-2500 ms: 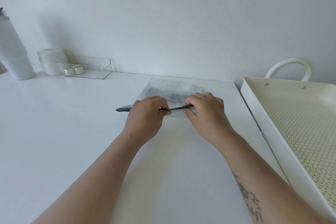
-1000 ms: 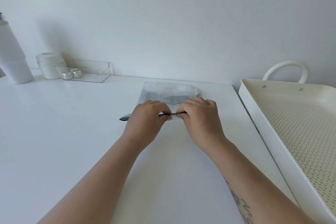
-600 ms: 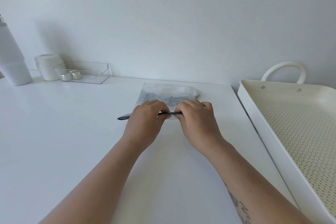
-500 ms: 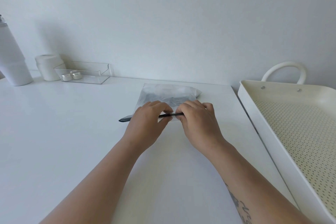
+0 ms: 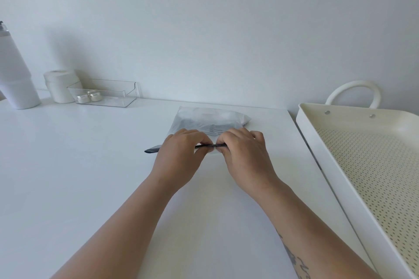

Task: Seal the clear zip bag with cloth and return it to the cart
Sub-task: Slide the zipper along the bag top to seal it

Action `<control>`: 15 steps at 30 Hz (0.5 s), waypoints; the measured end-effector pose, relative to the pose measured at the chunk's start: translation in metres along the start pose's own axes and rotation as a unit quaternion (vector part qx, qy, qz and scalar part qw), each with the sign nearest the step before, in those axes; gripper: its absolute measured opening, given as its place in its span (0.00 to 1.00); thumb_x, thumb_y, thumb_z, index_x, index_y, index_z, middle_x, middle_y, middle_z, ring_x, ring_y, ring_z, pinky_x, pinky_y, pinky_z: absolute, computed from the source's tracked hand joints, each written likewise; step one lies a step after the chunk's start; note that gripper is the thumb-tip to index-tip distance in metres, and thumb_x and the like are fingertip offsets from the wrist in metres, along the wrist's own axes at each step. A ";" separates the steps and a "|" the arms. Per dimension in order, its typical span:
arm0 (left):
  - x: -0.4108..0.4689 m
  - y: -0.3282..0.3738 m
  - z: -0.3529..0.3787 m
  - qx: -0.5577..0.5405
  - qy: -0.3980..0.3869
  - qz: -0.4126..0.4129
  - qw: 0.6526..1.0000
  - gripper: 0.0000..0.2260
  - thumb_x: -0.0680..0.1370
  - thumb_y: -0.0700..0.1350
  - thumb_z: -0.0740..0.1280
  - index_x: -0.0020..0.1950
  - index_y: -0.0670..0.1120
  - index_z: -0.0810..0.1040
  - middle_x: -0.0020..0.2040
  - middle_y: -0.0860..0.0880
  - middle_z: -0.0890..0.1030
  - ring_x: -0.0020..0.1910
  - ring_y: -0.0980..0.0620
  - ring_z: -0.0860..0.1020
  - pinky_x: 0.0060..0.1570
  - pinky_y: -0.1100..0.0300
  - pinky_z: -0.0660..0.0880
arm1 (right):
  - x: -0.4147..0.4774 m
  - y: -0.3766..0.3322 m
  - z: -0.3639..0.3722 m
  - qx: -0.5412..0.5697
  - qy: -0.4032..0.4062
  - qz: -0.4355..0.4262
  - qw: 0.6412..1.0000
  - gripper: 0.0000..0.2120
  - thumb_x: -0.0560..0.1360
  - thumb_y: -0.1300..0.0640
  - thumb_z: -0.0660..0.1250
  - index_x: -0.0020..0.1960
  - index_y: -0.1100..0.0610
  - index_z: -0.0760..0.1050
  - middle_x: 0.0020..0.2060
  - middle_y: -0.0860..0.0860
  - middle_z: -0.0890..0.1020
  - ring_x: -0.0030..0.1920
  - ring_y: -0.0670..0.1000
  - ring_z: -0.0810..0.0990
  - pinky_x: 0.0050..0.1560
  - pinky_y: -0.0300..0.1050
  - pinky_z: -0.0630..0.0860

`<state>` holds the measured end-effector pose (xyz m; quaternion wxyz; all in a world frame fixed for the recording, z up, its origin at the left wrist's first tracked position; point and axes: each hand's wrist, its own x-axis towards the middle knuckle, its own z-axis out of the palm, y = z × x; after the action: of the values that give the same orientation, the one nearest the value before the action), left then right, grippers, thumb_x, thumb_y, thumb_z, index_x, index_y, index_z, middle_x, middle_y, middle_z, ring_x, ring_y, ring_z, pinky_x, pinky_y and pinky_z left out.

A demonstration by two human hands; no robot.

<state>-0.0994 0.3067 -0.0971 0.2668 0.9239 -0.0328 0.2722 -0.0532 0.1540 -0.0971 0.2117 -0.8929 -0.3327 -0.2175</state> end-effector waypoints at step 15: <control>-0.001 0.000 -0.001 0.017 -0.006 -0.022 1.000 0.03 0.75 0.46 0.71 0.42 0.52 0.83 0.38 0.56 0.81 0.44 0.54 0.75 0.46 0.56 0.70 | 0.000 0.003 -0.001 0.058 -0.033 -0.003 0.998 0.05 0.77 0.60 0.66 0.42 0.54 0.75 0.40 0.46 0.75 0.43 0.47 0.68 0.48 0.43 0.63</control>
<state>-0.1005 0.3070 -0.0965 0.2570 0.9305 -0.0091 0.2607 -0.0511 0.1519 -0.0971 0.2510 -0.8848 -0.3545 -0.1686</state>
